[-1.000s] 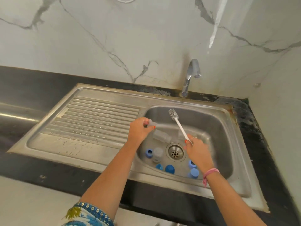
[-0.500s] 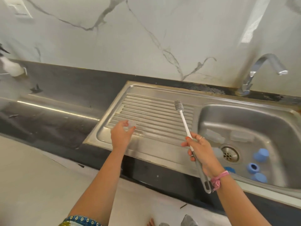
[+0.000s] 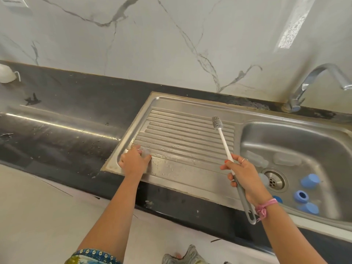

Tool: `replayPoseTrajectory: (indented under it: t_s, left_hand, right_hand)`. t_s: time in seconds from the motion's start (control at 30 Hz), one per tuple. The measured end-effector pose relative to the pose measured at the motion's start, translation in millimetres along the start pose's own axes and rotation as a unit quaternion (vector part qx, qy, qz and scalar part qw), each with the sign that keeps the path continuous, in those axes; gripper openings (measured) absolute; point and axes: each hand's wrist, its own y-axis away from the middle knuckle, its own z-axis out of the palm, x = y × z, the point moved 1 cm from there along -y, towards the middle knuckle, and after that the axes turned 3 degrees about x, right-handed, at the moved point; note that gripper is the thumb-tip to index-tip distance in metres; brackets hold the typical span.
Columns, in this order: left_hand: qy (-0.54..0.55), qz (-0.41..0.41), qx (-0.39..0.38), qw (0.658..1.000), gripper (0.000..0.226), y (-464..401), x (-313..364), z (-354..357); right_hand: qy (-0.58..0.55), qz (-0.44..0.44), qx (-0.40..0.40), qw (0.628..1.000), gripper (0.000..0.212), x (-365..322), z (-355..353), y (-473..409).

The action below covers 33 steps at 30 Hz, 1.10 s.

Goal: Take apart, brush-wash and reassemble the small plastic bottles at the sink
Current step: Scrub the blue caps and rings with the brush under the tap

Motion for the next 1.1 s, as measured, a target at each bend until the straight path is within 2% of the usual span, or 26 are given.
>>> replayPoseTrajectory:
  t_s: [0.2,0.43,0.67,1.1]
  left_hand:
    - [0.002,0.024,0.013,1.0,0.072,3.3,23.7,-7.9]
    - [0.049,0.119,0.042,0.991,0.051,12.6,80.6,-3.6]
    - [0.039,0.2,0.006,0.979,0.043,59.1,151.4,36.4]
    - [0.022,0.234,-0.061,0.97,0.041,182.6,271.1,145.5]
  right_hand:
    - [-0.008,0.003,0.015,1.0,0.026,3.7,-14.6,-5.1]
    - [-0.025,0.004,0.037,0.999,0.024,6.2,-44.1,-3.0]
    - [-0.032,0.011,0.073,0.997,0.018,17.2,-105.3,-3.7]
    - [0.067,0.016,0.065,0.995,0.017,32.0,-279.1,-25.9]
